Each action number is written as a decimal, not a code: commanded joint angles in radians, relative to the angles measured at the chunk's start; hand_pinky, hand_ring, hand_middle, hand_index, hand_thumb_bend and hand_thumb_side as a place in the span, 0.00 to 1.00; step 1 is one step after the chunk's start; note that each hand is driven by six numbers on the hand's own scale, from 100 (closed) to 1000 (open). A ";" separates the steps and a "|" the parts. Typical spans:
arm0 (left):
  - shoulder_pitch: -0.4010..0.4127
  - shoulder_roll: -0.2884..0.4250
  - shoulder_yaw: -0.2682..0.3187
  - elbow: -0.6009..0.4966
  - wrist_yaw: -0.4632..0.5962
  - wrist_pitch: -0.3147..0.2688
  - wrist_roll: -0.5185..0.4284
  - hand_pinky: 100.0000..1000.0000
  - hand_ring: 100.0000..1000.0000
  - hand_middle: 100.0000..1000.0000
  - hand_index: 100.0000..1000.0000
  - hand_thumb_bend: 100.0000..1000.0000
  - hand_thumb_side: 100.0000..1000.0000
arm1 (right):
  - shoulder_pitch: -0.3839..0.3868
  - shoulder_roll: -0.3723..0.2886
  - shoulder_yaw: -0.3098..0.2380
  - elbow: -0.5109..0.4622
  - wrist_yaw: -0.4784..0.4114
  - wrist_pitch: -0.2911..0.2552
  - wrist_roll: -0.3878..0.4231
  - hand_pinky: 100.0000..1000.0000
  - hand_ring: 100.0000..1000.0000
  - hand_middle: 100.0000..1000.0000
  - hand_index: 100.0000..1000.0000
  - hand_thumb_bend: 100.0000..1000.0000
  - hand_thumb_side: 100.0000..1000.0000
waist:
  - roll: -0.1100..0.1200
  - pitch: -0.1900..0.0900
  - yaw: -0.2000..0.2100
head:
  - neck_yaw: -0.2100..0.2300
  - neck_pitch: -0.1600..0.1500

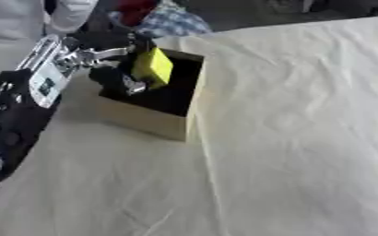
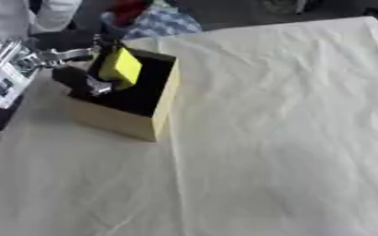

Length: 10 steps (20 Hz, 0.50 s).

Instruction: Pick up objects on the table and place them in the box.

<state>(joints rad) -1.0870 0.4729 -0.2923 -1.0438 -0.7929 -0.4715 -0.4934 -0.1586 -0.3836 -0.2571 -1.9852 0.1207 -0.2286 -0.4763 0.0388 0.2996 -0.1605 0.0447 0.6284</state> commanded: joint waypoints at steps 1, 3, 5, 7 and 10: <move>-0.016 0.009 0.016 -0.016 -0.008 0.006 0.013 0.82 0.90 0.87 0.93 0.00 1.00 | -0.004 -0.017 -0.008 -0.015 -0.007 0.000 -0.004 0.55 0.62 0.45 0.66 0.00 0.90 | -0.005 -0.023 0.001 | -0.007 0.010; -0.017 0.009 0.016 -0.023 -0.002 0.005 0.020 0.82 0.90 0.87 0.93 0.00 1.00 | -0.003 -0.016 -0.008 -0.015 -0.008 0.001 -0.003 0.55 0.62 0.45 0.66 0.00 0.90 | -0.006 -0.025 0.002 | -0.006 0.012; -0.019 0.010 0.014 -0.031 0.004 0.004 0.023 0.82 0.91 0.87 0.93 0.00 0.99 | -0.003 -0.016 -0.008 -0.015 -0.009 0.002 -0.002 0.55 0.62 0.45 0.66 0.00 0.90 | -0.006 -0.028 0.003 | -0.006 0.014; -0.019 0.011 0.013 -0.037 0.011 0.004 0.022 0.83 0.91 0.86 0.93 0.00 0.98 | -0.001 -0.015 -0.009 -0.015 -0.010 0.002 -0.002 0.55 0.62 0.45 0.66 0.00 0.90 | -0.006 -0.030 0.004 | -0.005 0.015; -0.018 0.011 0.011 -0.042 0.016 0.007 0.017 0.84 0.92 0.86 0.93 0.12 0.93 | 0.000 -0.014 -0.009 -0.015 -0.011 0.003 -0.002 0.55 0.62 0.45 0.66 0.00 0.90 | -0.006 -0.032 0.003 | -0.005 0.018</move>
<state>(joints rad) -1.0865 0.4724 -0.2900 -1.0650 -0.7849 -0.4673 -0.4774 -0.1567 -0.3831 -0.2581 -1.9852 0.1168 -0.2270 -0.4771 0.0374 0.2901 -0.1575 0.0411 0.6401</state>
